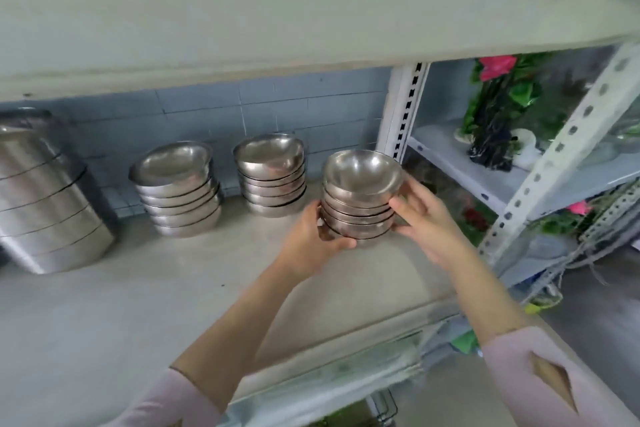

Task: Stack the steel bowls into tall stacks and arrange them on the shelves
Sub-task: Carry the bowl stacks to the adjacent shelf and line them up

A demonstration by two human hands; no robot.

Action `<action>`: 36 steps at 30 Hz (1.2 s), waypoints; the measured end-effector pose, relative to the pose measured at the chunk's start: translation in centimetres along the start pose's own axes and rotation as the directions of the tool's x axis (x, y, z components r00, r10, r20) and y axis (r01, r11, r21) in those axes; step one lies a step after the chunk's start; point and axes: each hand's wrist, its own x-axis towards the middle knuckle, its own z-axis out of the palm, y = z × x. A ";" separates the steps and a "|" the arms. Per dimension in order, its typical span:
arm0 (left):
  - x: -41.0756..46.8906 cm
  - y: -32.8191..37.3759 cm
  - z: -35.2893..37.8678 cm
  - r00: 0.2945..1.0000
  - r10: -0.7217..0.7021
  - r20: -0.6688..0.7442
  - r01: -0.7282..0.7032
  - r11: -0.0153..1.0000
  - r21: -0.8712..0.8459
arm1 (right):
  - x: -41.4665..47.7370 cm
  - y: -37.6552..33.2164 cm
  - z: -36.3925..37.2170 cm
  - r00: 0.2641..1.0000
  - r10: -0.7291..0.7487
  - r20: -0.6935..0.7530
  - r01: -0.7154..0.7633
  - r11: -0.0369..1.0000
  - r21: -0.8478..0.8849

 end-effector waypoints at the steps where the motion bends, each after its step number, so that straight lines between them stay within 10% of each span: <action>1: 0.9 0.2 0.6 0.999 -0.023 -0.030 0.023 1.000 0.009 | 1.3 0.0 -0.8 1.000 0.010 0.019 -0.010 1.000 0.012; 28: 10.8 2.8 4.1 0.968 -0.149 -0.203 0.188 0.964 0.188 | 13.7 -0.6 -5.9 0.942 0.034 0.333 -0.050 0.998 0.038; 36: 1.7 4.5 2.6 0.973 -0.053 -0.223 0.158 0.857 0.490 | 5.6 0.0 -3.9 0.979 -0.180 -0.091 0.138 0.926 -0.352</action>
